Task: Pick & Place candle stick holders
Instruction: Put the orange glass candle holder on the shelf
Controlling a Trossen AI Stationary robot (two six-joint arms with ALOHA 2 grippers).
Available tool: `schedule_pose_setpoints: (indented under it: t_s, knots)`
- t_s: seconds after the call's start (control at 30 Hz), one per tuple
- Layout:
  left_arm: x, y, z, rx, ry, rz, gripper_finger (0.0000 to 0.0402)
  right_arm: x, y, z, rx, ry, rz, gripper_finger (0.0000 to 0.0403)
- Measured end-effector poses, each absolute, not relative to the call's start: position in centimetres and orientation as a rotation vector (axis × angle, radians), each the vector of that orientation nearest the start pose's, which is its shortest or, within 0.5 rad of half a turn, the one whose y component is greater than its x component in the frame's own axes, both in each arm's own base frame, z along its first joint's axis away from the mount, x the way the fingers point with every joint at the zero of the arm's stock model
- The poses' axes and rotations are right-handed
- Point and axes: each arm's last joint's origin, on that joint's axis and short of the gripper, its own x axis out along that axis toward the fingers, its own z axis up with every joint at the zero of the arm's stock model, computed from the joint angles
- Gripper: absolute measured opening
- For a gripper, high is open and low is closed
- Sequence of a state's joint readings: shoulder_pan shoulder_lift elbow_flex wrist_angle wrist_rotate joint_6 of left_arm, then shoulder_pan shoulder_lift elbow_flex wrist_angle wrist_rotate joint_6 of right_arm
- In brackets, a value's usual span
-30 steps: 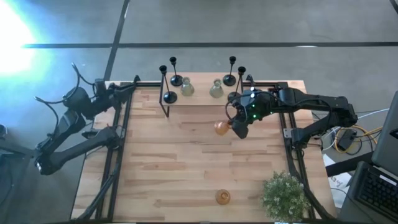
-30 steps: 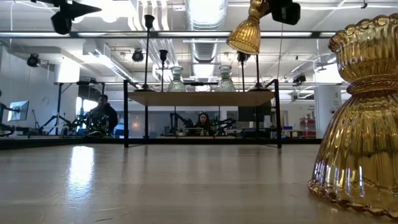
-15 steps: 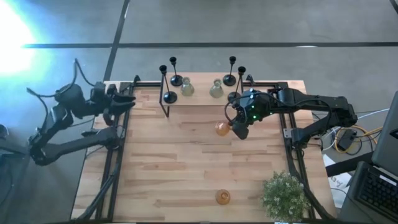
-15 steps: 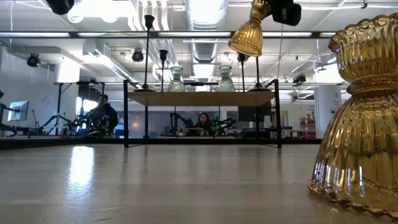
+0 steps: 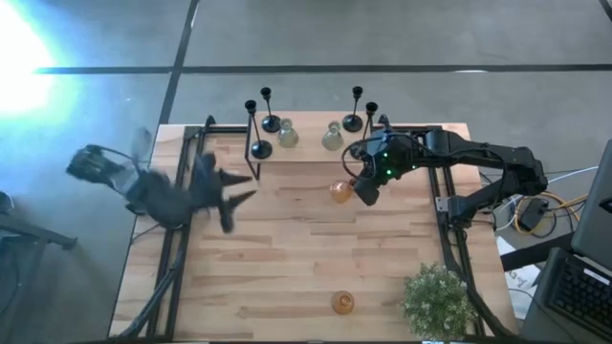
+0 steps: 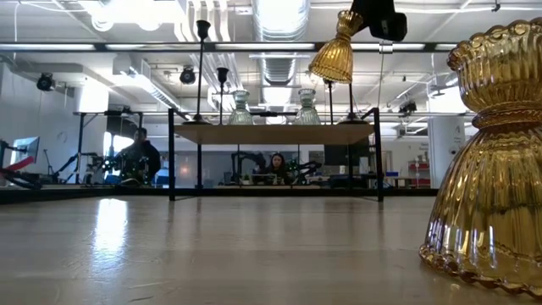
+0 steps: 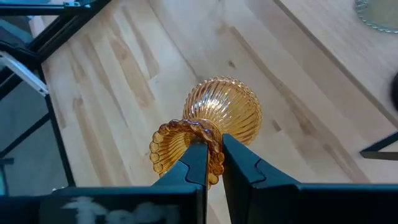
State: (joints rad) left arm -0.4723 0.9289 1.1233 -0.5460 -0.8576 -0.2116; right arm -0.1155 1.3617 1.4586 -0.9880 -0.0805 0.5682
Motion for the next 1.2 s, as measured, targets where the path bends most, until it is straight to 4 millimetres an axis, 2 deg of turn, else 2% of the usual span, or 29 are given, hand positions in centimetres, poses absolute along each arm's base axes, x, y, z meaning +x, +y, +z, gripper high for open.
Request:
schedule_pose_setpoints:
  t_s: [0.07,0.13,0.3,0.47,0.7,0.97,1.2]
  knots:
    - [16.5,-7.2,38.8,0.108,0.220,0.544,0.0163,26.3,-2.8,37.1,0.620,0.848,-0.267,0.0015]
    - [16.4,-7.5,39.0,0.112,0.195,0.605,0.0163,26.6,-2.7,37.3,0.626,0.826,-0.233,0.0015]
    - [17.2,-7.2,38.5,0.004,0.213,0.552,0.0163,27.2,-2.7,37.9,0.636,0.742,-0.188,0.0015]
    - [18.2,-6.5,37.8,0.003,0.261,0.529,0.0163,27.6,-2.8,38.1,0.636,0.704,-0.179,0.0015]
    - [21.7,-5.0,35.8,0.019,0.375,0.477,0.0163,29.3,-2.9,38.3,0.622,0.708,-0.147,0.0015]
    - [26.5,-3.6,34.6,0.053,0.377,0.402,0.0163,32.3,-3.1,39.0,0.540,0.820,-0.107,0.0015]
    - [29.3,-2.0,34.1,-0.003,0.377,0.298,0.0163,34.6,-3.4,39.5,0.463,0.891,-0.083,0.0015]
